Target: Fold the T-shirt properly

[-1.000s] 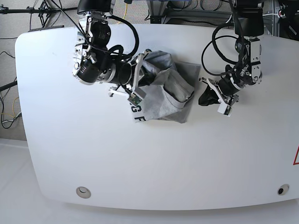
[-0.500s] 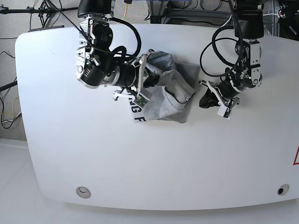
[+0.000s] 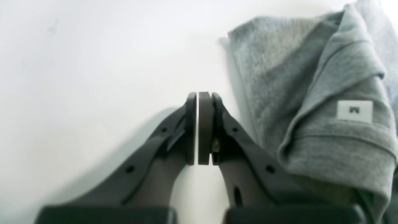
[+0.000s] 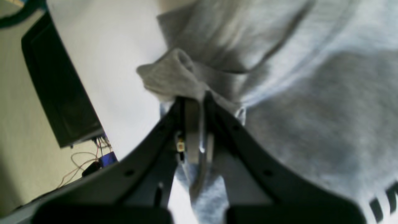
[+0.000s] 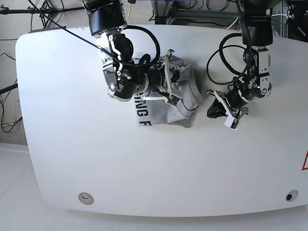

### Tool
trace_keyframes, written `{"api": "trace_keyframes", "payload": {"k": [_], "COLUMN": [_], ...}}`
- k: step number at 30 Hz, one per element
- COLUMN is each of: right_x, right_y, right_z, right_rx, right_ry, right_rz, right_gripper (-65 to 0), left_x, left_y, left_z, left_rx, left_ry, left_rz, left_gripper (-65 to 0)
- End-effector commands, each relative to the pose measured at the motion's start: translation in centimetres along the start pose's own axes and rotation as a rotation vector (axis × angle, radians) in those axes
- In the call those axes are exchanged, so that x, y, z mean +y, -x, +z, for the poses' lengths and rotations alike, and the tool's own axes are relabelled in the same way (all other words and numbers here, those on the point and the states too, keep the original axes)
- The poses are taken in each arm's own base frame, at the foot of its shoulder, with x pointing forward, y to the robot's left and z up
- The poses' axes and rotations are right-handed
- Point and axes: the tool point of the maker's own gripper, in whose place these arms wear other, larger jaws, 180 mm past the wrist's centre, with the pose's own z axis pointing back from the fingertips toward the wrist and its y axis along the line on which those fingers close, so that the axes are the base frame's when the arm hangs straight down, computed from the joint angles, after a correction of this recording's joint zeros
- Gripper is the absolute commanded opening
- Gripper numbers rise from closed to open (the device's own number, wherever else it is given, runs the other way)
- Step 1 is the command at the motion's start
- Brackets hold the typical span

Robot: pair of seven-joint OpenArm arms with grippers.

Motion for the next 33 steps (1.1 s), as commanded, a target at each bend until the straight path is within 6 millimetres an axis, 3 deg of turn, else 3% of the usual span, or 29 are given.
{"api": "trace_keyframes", "payload": {"k": [1,13,21,24,29,31,33], "right_x": [-0.1,1.2,1.9,2.0,1.8,2.0,2.3], "right_y": [-2.1,-2.3,-2.5,-2.5,-3.4,-4.2,-4.9], "right_z": [0.2,-2.1,-2.5,-2.5,-1.2,-0.3,0.3], "right_rx": [-0.038,0.055,0.081,0.083,0.043,0.010,-0.016], "right_ry": [-0.005,-0.066,-0.079,-0.080,-0.043,-0.024,-0.013], "right_rz": [0.045,0.132,0.184,0.192,0.230,0.256,0.275], "right_gripper": [-65.0,-65.0,-64.0,-53.2,-22.8,-18.5,-20.3], "left_x": [0.6,0.6,0.6,0.6,0.9,1.1,1.1], "left_y": [-2.8,-2.8,-2.9,-2.9,-3.0,-2.9,-2.9], "left_z": [0.3,0.3,0.2,0.2,0.4,0.5,0.5], "left_rx": [-0.072,-0.072,-0.073,-0.073,-0.071,-0.069,-0.068], "left_ry": [-0.004,-0.004,-0.004,-0.004,-0.009,-0.012,-0.013], "left_rz": [-0.023,-0.023,-0.024,-0.024,-0.029,-0.031,-0.032], "left_gripper": [-65.0,-65.0,-65.0,-65.0,-65.0,-65.0,-65.0]}}
